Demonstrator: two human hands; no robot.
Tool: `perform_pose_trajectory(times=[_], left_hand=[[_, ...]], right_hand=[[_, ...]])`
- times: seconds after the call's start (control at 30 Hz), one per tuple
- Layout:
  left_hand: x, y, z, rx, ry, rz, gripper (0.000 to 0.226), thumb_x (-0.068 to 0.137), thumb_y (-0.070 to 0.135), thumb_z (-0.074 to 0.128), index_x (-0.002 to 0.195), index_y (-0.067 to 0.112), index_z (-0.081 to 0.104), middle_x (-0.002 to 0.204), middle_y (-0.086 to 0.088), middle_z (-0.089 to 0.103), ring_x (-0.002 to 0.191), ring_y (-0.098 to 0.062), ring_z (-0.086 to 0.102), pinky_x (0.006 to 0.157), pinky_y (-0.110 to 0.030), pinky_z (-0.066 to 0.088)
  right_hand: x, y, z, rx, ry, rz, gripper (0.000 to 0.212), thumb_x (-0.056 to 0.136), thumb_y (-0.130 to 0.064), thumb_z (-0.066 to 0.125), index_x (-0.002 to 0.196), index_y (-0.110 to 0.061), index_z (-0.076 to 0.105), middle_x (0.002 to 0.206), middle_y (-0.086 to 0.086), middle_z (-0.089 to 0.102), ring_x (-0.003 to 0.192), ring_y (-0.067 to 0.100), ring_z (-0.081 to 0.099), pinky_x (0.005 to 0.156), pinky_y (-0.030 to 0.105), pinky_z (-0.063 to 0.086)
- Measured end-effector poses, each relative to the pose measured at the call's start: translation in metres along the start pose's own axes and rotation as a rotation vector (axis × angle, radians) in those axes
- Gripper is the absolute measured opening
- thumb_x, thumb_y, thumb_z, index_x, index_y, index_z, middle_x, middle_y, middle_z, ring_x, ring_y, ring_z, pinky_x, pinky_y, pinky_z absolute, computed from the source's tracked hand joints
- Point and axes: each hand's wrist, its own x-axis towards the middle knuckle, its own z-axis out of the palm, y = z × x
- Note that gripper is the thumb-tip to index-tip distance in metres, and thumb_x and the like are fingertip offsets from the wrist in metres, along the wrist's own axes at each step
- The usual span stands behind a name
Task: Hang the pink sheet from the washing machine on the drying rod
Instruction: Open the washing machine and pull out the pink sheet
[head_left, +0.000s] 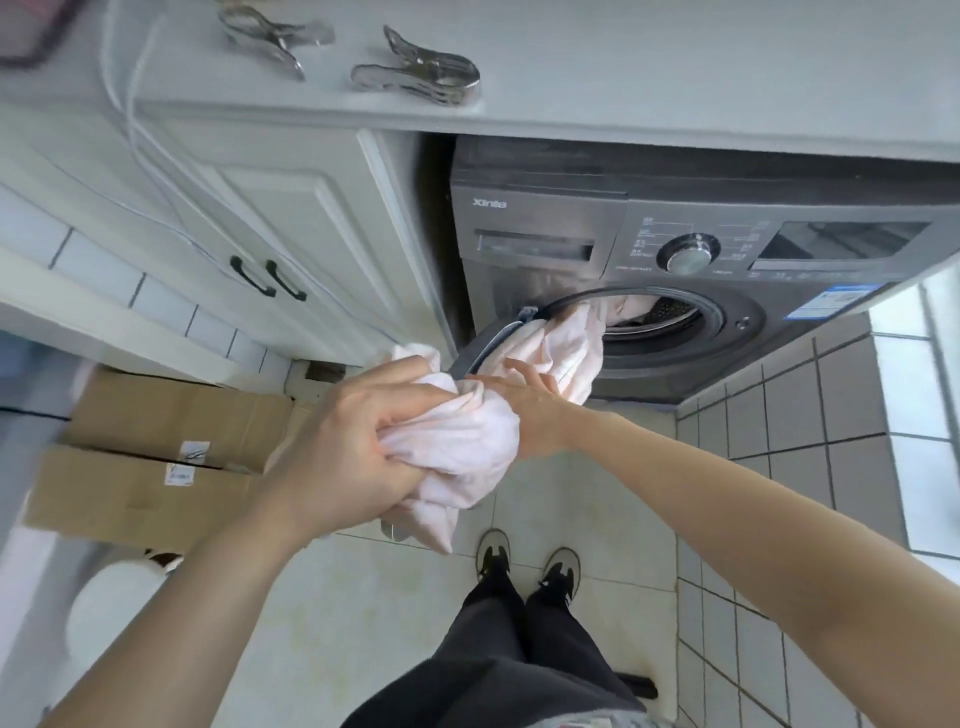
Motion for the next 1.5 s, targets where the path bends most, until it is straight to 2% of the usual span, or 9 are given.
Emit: perform_pose_trajectory(times=[0.2,0.4,0.6,0.8,0.93,1.0,1.13,1.27,1.5], left_hand=[[-0.001,-0.006,-0.028,-0.029,0.223,-0.056,0.046,0.06,-0.002,0.053,0.089,0.03,0.07,0.09,0.029,0.058,0.085,0.012,0.056,0.073,-0.004,0.039],[-0.005,0.009,-0.043,-0.212,0.508,-0.133,0.035,0.06,0.001,0.056,0.078,0.03,0.063,0.074,0.014,0.066,0.071,-0.003,0.059,0.062,-0.018,0.047],[0.01,-0.003,-0.047,-0.29,0.598,-0.188,0.051,0.06,-0.006,0.056,0.083,0.038,0.066,0.08,0.018,0.069,0.078,-0.005,0.063,0.069,-0.022,0.051],[0.006,-0.031,-0.034,-0.186,0.528,-0.379,0.065,0.059,-0.007,0.064,0.11,0.032,0.058,0.101,0.008,0.064,0.092,-0.012,0.063,0.074,-0.022,0.051],[0.011,-0.028,-0.011,0.128,0.442,-0.492,0.083,0.064,0.0,0.075,0.136,0.027,0.045,0.126,0.003,0.049,0.105,-0.016,0.054,0.073,-0.015,0.039],[0.011,-0.016,0.0,0.391,0.358,-0.31,0.101,0.06,-0.004,0.077,0.145,0.029,0.032,0.133,-0.001,0.038,0.084,-0.016,0.053,0.055,-0.017,0.038],[0.012,-0.015,0.027,0.67,0.101,0.144,0.083,0.053,-0.004,0.073,0.129,0.027,0.058,0.137,-0.005,0.048,0.08,-0.025,0.058,0.045,-0.029,0.045],[0.018,-0.033,0.038,0.622,-0.106,0.001,0.057,0.056,0.0,0.074,0.106,0.026,0.068,0.119,0.007,0.06,0.076,-0.022,0.06,0.05,-0.031,0.047],[0.027,0.003,0.029,0.388,0.062,-0.08,0.13,0.057,0.057,0.084,0.153,0.035,0.001,0.16,0.011,0.018,0.123,-0.012,0.051,0.078,-0.021,0.052]], right_hand=[[0.004,-0.003,-0.013,-0.001,0.063,0.021,0.063,0.07,-0.051,0.06,0.122,-0.028,0.035,0.108,-0.003,0.065,0.103,0.03,0.062,0.097,0.05,0.038],[-0.006,0.034,-0.037,-0.109,0.156,0.018,0.05,0.073,-0.049,0.043,0.113,-0.021,0.053,0.098,0.001,0.059,0.1,0.03,0.056,0.081,0.04,0.035],[-0.014,0.053,-0.029,-0.062,0.014,0.111,0.047,0.079,-0.044,0.06,0.123,-0.028,0.054,0.12,-0.007,0.058,0.122,0.022,0.045,0.094,0.036,0.034],[-0.048,0.067,-0.052,-0.13,0.084,0.311,0.043,0.084,-0.055,0.027,0.096,-0.025,0.055,0.092,-0.004,0.061,0.092,0.023,0.062,0.076,0.031,0.045],[-0.061,0.07,-0.075,-0.218,0.248,0.378,0.053,0.08,-0.051,0.051,0.125,-0.03,0.032,0.12,0.008,0.053,0.108,0.033,0.057,0.088,0.048,0.048],[-0.066,0.057,-0.087,-0.237,0.287,0.334,0.073,0.081,-0.039,0.06,0.141,-0.031,0.018,0.12,0.009,0.057,0.109,0.033,0.057,0.088,0.047,0.045],[-0.071,0.021,-0.109,-0.188,0.452,0.211,0.068,0.082,-0.018,0.058,0.139,-0.016,0.02,0.092,0.011,0.065,0.091,0.033,0.06,0.075,0.041,0.043],[-0.082,-0.004,-0.127,-0.014,0.5,0.053,0.052,0.078,-0.013,0.058,0.116,-0.015,0.023,0.076,0.009,0.059,0.071,0.036,0.055,0.068,0.038,0.036],[-0.098,-0.03,-0.106,-0.086,0.582,-0.176,0.041,0.071,0.004,0.055,0.104,-0.009,0.036,0.079,0.011,0.056,0.07,0.036,0.052,0.058,0.034,0.029]])
